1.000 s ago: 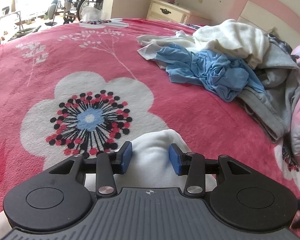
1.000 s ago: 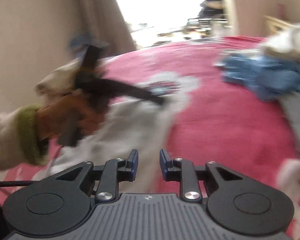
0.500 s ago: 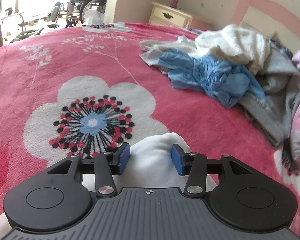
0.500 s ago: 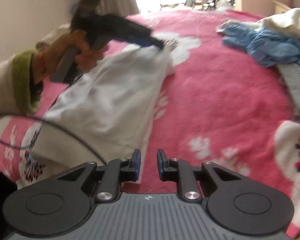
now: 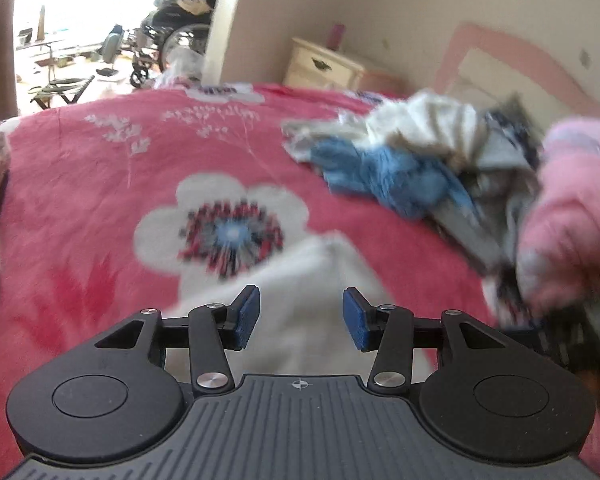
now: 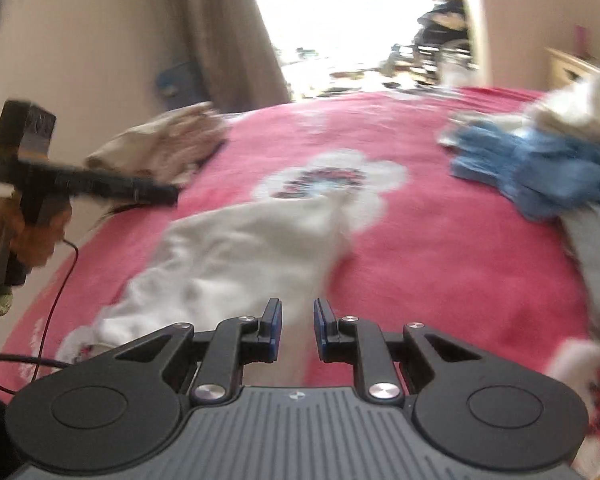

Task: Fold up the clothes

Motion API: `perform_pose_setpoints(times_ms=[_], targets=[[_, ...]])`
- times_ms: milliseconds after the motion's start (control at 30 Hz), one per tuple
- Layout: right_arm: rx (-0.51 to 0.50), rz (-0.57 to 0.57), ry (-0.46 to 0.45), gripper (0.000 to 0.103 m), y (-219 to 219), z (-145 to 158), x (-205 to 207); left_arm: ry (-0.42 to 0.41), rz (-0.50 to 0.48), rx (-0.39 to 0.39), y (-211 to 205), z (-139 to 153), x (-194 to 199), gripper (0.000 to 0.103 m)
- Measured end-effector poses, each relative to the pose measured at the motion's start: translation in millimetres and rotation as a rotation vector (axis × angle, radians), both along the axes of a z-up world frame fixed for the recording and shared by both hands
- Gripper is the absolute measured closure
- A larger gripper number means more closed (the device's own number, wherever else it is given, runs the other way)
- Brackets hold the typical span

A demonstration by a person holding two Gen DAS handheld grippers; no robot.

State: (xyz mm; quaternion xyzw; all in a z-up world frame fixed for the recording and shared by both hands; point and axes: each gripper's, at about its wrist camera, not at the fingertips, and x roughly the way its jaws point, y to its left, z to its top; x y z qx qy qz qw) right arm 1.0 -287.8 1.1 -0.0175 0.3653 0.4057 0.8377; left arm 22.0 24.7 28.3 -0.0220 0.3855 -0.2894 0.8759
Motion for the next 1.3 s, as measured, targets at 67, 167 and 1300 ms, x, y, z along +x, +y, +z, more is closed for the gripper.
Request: perform_pose_setpoints(times_ms=[67, 167, 1300], targets=[[-0.005, 0.074, -0.008, 0.083, 17.7, -1.7, -2.1, 0.032, -0.031, 0.015, 10.0, -4.9, -21.4, 0.057], [-0.027, 0.193, -0.014, 0.083, 44.6, -8.0, -7.8, 0.116, -0.079, 0.014, 19.0, -21.4, -56.1, 0.058], [-0.046, 0.734, -0.045, 0.083, 196.5, -11.9, -3.0, 0.331, 0.001, -0.17, 44.5, -82.3, -128.6, 0.058]])
